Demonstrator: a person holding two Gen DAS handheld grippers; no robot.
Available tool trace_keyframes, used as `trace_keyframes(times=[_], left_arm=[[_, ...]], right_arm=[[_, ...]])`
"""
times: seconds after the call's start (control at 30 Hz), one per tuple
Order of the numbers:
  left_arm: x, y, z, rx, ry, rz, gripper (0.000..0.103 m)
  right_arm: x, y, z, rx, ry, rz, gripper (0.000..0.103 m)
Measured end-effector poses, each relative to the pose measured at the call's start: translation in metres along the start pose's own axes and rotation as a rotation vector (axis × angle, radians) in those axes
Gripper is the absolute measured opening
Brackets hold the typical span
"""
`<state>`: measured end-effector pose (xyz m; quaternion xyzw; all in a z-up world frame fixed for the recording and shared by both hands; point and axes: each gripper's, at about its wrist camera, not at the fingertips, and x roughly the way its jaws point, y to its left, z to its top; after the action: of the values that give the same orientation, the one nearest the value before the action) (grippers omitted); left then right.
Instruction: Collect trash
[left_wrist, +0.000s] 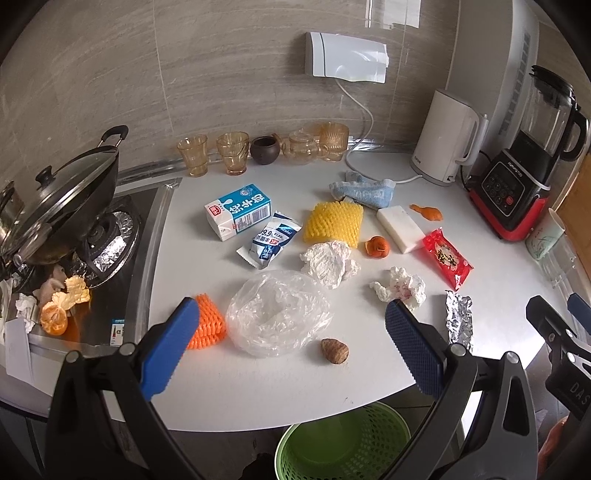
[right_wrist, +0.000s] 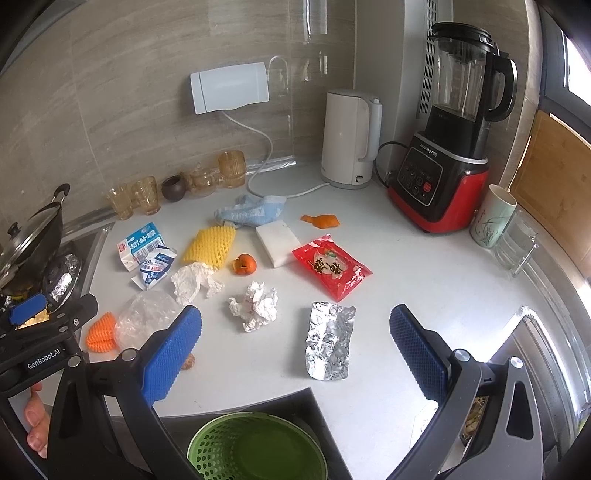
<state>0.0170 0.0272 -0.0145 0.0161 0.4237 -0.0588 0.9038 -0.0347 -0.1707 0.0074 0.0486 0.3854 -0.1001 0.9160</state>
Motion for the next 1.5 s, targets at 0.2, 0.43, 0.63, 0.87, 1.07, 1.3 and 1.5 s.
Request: trace_keyframes(times=[0.2, 0.43, 0.63, 0.87, 1.07, 1.3, 1.5], left_arm=[[0.001, 0.002, -0.002, -0.014, 0.005, 0.0, 0.097], [0.004, 0.005, 0.0, -0.026, 0.014, 0.0, 0.097], [0.005, 0.007, 0.0, -0.029, 0.019, 0.003, 0.097], [0.005, 0.009, -0.001, -0.03, 0.021, 0.006, 0.097], [0.005, 0.01, -0.002, -0.032, 0.023, 0.008, 0.097], [0.007, 0.017, -0.001, -0.036, 0.023, 0.01, 0.097], [0.01, 0.017, -0.001, -0.037, 0.03, 0.012, 0.097]], right_arm=[[0.001, 0.004, -0.002, -0.011, -0.001, -0.005, 0.101], [0.003, 0.006, -0.002, -0.023, 0.008, -0.009, 0.101], [0.004, 0.007, 0.0, -0.027, 0.008, -0.014, 0.101], [0.005, 0.011, 0.0, -0.028, 0.009, -0.015, 0.101], [0.005, 0.012, 0.001, -0.028, 0.01, -0.014, 0.101], [0.009, 0.017, 0.0, -0.029, 0.014, -0.014, 0.101], [0.011, 0.019, 0.0, -0.03, 0.017, -0.012, 0.101]])
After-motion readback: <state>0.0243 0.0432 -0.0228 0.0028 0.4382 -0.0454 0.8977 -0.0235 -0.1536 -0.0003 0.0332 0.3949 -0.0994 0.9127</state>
